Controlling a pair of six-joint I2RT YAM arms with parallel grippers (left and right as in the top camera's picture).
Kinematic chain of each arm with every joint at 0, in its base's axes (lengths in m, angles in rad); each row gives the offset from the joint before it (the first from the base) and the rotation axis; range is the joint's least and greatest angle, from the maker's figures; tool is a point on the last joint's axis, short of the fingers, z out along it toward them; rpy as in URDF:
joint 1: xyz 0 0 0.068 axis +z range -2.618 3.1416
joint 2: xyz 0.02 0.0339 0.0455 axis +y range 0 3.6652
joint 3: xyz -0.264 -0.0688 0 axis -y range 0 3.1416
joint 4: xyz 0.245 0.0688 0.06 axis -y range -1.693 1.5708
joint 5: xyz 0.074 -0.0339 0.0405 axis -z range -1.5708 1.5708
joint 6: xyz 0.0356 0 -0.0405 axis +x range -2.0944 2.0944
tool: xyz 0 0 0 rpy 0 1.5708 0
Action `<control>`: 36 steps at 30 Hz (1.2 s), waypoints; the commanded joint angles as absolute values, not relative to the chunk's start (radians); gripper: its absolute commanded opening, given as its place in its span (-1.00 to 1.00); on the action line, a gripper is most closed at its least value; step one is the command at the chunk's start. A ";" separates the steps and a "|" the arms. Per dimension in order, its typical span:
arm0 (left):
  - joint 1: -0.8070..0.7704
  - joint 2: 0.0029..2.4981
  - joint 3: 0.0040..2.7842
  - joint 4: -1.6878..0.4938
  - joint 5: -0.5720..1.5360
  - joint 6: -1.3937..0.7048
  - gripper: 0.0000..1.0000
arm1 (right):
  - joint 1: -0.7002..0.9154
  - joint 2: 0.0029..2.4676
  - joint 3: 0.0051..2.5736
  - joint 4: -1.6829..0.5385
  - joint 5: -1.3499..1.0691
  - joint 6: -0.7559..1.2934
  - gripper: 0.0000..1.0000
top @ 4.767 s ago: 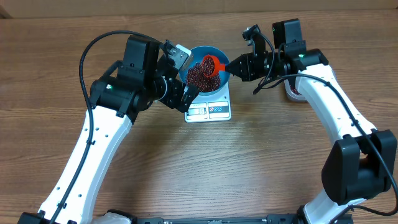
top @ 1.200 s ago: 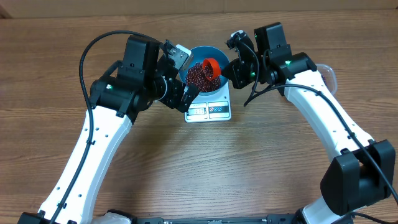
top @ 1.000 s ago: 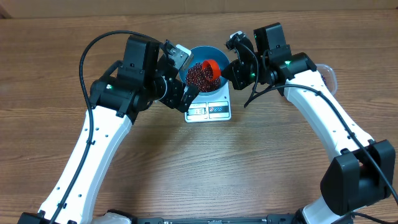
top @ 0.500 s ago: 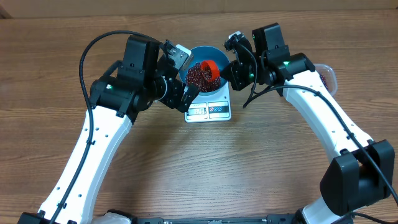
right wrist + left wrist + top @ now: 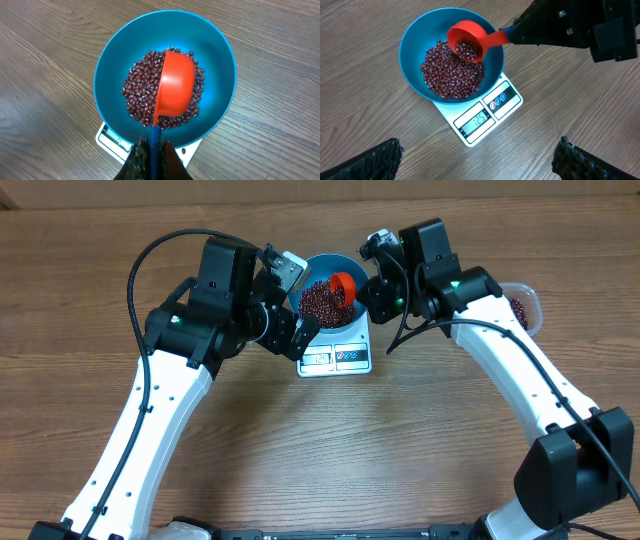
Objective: Scoop item into bowl and weigh 150g on scale
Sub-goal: 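Tilt the scoop slowly with the right gripper, trickling beans into bowl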
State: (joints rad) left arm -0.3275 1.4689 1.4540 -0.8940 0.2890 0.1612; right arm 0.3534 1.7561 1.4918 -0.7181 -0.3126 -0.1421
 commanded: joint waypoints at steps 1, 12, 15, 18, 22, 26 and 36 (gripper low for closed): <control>-0.329 1.446 1.469 -0.893 0.304 0.180 0.99 | 0.359 1.709 1.534 -0.707 -0.333 -0.165 -0.93; -0.329 1.446 1.469 -0.893 0.304 0.180 0.99 | 0.361 1.703 1.534 -0.689 -0.318 -0.141 -0.93; -0.329 1.446 1.469 -0.893 0.304 0.180 0.99 | 0.359 1.703 1.534 -0.693 -0.318 -0.121 -0.93; -0.329 1.446 1.469 -0.893 0.304 0.180 1.00 | 0.364 1.703 1.534 -0.707 -0.345 -0.216 -0.93; -0.329 1.446 1.469 -0.893 0.304 0.180 0.99 | 0.364 1.703 1.534 -0.696 -0.256 -0.109 -0.93; -0.329 1.446 1.469 -0.893 0.304 0.180 0.99 | 0.371 1.702 1.534 -0.725 -0.379 -0.264 -0.93; -0.329 1.446 1.469 -0.893 0.304 0.180 1.00 | 0.387 1.702 1.534 -0.738 -0.336 -0.285 -0.93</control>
State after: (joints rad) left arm -0.3275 1.4689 1.4540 -0.8940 0.2890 0.1612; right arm 0.3676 1.7473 1.5005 -0.7185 -0.2893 -0.1707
